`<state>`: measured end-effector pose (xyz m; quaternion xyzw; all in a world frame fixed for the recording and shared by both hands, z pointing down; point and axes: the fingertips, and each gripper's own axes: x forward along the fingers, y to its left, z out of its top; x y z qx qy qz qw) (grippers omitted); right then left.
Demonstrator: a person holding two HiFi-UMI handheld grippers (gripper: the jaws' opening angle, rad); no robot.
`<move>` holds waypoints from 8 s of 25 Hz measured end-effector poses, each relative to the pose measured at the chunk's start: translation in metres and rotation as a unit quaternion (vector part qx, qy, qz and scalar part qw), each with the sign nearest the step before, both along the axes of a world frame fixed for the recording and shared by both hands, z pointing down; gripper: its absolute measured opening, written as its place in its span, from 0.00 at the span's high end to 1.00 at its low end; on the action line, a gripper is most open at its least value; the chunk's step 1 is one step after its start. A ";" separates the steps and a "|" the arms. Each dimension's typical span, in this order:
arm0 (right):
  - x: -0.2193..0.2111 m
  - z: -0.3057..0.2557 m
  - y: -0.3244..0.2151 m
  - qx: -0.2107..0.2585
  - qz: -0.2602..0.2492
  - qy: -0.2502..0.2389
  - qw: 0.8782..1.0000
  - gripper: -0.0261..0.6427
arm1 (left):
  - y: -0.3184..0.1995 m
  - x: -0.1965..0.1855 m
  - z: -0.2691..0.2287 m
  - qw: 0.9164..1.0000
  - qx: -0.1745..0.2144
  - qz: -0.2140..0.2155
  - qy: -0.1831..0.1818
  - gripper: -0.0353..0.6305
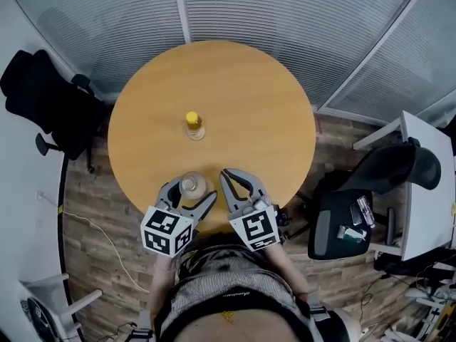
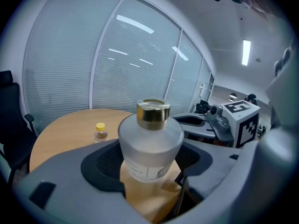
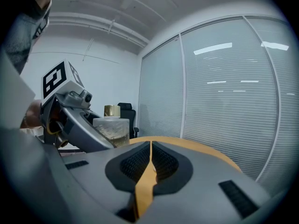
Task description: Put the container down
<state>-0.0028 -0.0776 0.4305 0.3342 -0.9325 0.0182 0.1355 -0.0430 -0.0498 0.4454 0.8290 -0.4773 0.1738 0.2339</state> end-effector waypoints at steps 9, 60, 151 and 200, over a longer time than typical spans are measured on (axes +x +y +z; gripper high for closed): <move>-0.004 0.002 -0.004 -0.004 -0.013 -0.004 1.000 0.92 | -0.004 -0.005 0.002 1.000 0.003 -0.017 0.000 0.43; -0.032 0.011 -0.018 -0.024 0.127 0.009 0.992 0.92 | -0.036 -0.045 0.006 0.993 0.002 0.114 -0.012 0.43; 0.002 0.086 -0.019 -0.120 0.227 0.090 0.962 0.92 | -0.075 -0.035 0.241 0.977 -0.084 0.169 -0.097 0.43; 0.007 0.099 -0.014 -0.138 0.232 0.109 0.957 0.92 | -0.068 -0.037 0.276 0.962 -0.063 0.200 -0.174 0.43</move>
